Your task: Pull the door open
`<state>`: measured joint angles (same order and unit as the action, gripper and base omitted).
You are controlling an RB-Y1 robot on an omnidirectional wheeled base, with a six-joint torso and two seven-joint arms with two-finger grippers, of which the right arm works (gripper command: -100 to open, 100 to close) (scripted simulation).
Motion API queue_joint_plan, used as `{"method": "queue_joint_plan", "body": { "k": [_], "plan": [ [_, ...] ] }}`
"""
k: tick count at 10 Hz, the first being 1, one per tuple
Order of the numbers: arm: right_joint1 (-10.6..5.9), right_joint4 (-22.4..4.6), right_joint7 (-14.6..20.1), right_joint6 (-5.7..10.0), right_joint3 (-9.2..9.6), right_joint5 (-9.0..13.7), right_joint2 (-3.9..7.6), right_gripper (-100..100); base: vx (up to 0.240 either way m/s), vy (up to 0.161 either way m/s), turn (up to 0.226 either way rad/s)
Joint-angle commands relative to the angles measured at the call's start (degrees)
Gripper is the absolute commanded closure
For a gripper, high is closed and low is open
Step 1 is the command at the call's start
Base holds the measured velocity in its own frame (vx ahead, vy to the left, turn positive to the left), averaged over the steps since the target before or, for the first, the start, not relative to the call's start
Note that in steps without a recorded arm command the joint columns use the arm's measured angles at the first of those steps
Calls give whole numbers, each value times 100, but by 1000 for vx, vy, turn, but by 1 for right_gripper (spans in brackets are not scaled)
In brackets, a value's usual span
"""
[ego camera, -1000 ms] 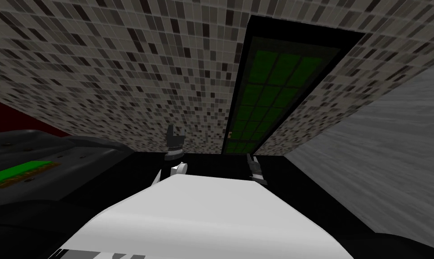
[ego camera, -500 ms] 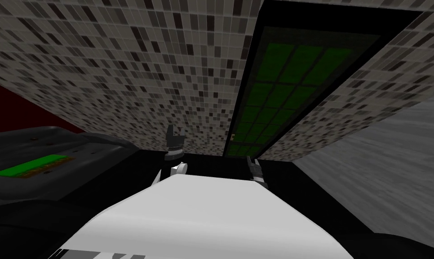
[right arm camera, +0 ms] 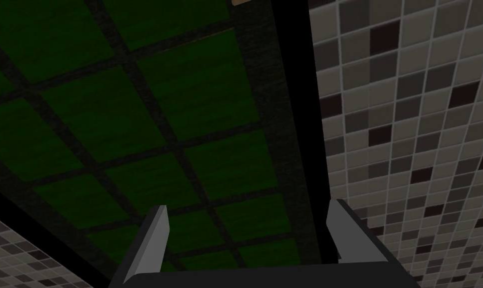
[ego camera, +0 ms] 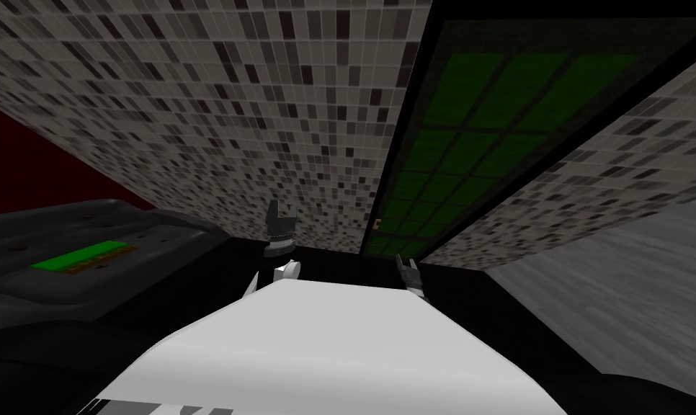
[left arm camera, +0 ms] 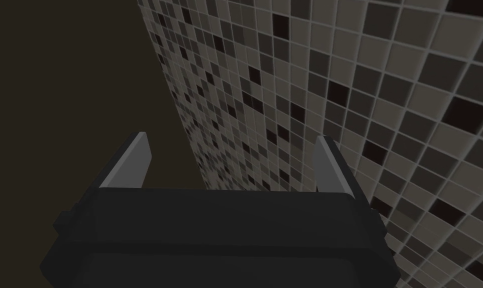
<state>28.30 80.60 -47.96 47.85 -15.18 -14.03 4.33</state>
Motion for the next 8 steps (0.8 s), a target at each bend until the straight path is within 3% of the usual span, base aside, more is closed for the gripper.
{"method": "queue_joint_plan", "body": {
  "k": [1, 8],
  "plan": [
    [3, -146, -177, 79, -56, -33, -24, -100, 110, 0, 115],
    [-37, -814, -934, 370, -303, -187, -176, -100, 111, -23, 108]
  ]
}}
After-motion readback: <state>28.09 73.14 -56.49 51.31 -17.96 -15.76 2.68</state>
